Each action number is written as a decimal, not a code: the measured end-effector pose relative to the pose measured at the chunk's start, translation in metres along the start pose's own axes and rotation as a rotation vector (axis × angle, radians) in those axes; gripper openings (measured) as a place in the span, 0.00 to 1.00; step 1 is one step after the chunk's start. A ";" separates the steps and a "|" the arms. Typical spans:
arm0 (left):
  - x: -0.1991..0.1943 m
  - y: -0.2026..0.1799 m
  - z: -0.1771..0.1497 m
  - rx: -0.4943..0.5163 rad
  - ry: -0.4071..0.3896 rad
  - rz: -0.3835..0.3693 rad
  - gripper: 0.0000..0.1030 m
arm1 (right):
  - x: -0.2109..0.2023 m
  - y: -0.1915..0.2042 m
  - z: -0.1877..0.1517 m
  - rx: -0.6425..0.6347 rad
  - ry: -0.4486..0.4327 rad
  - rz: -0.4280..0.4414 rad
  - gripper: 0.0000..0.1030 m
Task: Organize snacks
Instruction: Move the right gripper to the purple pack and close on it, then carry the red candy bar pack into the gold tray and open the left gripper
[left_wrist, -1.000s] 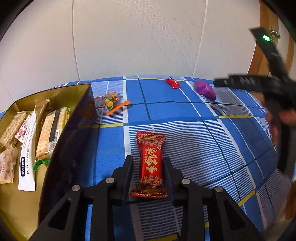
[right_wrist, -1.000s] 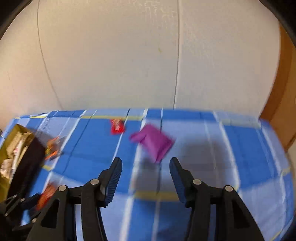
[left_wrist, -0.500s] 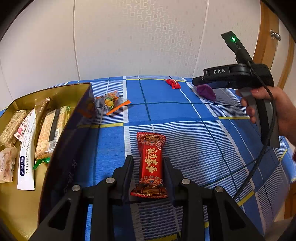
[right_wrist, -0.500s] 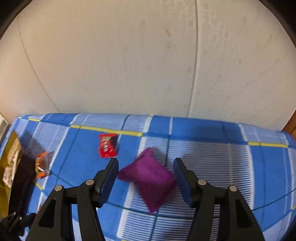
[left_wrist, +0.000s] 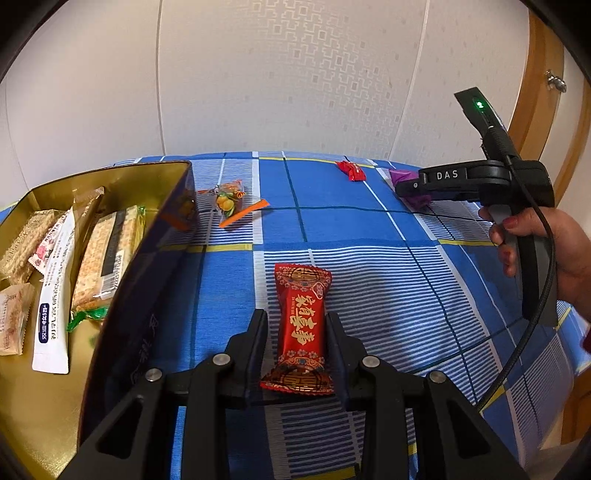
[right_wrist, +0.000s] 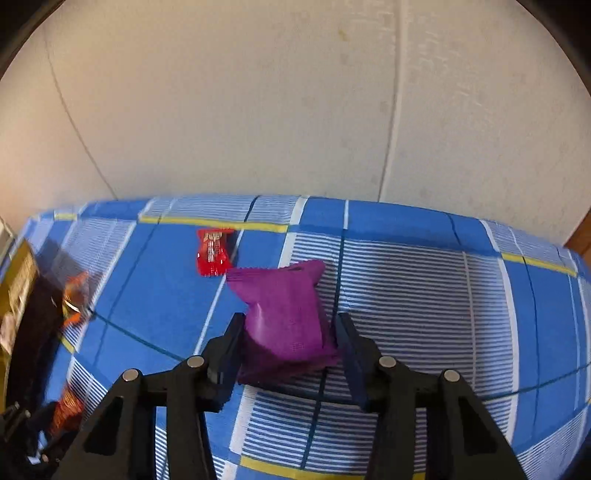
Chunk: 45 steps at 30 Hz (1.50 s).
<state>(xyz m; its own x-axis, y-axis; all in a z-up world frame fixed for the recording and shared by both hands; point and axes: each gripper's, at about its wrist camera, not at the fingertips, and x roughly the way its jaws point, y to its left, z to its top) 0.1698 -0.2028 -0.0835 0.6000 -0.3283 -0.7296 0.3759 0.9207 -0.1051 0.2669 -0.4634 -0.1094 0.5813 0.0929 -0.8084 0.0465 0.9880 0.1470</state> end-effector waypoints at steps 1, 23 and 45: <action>0.000 0.000 0.000 0.002 0.000 0.002 0.32 | -0.002 -0.002 -0.002 0.021 -0.009 0.000 0.47; 0.002 -0.007 0.000 0.034 0.006 0.034 0.32 | -0.071 0.083 -0.118 0.150 -0.030 -0.072 0.43; -0.035 -0.012 -0.015 0.104 0.000 -0.012 0.24 | -0.080 0.076 -0.136 0.191 -0.063 -0.028 0.43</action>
<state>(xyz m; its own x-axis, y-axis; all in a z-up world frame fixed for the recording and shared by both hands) 0.1341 -0.1993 -0.0669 0.5948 -0.3390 -0.7289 0.4542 0.8899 -0.0432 0.1136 -0.3794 -0.1109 0.6270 0.0515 -0.7773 0.2138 0.9481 0.2353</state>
